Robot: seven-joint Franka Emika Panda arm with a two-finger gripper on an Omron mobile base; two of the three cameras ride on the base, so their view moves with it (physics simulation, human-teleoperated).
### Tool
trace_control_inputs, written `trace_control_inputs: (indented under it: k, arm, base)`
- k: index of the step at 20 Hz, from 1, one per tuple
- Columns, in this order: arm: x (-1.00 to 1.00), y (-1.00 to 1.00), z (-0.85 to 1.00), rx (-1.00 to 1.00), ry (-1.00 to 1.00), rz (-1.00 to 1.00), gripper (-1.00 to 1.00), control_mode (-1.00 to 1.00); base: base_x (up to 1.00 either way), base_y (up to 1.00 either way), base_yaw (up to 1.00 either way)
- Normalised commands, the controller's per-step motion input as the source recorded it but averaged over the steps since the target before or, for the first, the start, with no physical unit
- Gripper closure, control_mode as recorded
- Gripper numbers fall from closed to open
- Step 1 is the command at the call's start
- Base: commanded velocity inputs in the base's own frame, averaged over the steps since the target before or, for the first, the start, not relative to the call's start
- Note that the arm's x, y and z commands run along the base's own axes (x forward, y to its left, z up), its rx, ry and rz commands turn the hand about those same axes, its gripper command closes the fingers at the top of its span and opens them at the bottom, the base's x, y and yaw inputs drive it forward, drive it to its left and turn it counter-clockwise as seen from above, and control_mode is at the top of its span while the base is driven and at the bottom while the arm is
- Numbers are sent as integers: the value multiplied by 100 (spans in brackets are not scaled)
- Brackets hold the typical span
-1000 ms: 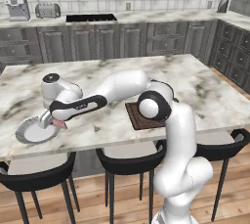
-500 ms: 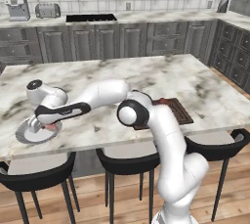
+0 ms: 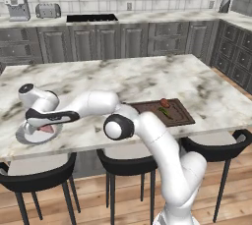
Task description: Create a steak meal by picking up the steak and asparagus from the tray and placing them on the plate. Leave the sweet potato on the tray.
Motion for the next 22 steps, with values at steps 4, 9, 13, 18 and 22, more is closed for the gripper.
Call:
trace_control_inputs:
  k: [4,9,13,18,22]
  arm:
    - [4,0,-1,0,0,0,-100,-100]
    - [-15,-15,1,0,0,0,-100,-100]
    - [-56,-74,20,0,0,-2,-100,-100]
    - [-85,-100,10,8,0,-11,-100,-100]
    - [-90,-100,-10,14,-2,-12,-100,-100]
  base:
    - [0,0,0]
    - [0,0,0]
    - [0,0,0]
    - [0,0,0]
    - [0,0,0]
